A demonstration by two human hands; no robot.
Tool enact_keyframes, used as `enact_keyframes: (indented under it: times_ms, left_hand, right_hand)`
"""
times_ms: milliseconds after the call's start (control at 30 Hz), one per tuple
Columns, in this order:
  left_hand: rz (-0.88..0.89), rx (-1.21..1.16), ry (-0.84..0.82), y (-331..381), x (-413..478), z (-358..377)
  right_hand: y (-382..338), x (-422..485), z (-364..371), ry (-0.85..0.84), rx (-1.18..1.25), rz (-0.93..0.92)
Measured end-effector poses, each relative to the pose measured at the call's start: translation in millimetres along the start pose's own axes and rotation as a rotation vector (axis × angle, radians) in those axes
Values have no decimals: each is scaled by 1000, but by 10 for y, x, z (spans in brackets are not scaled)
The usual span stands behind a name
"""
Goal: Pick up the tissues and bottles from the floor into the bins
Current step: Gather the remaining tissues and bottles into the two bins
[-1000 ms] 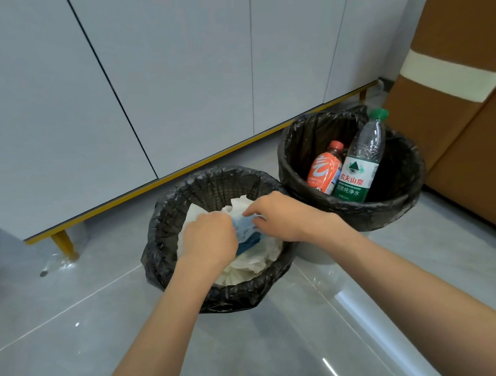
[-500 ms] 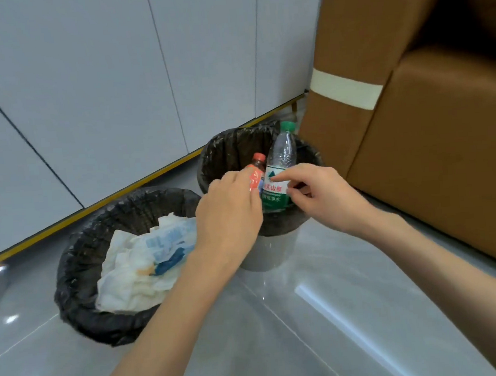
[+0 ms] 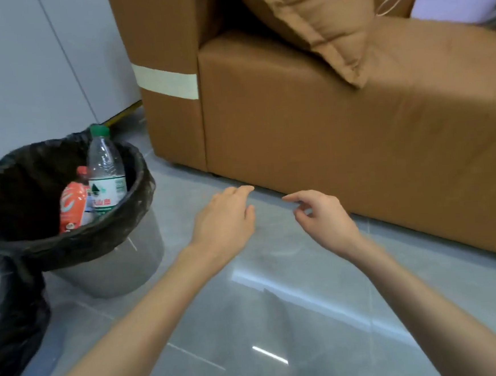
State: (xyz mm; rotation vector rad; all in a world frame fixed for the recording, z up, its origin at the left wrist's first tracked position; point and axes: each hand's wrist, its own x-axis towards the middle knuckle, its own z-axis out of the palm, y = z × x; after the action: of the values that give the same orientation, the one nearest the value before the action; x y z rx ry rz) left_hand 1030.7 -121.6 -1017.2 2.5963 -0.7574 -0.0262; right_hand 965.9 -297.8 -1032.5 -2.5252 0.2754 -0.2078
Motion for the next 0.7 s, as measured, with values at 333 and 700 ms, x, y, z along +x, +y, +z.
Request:
enact_keyframes:
  times_ms: [333,700]
  left_hand:
    - [284,147,-401,1064,173,1072]
    - [599,182,-517,2647,-17,1787]
  right_hand:
    - [1640,-962,-514,66,-51,444]
    - [2867,-2400,-930,164,-154,977]
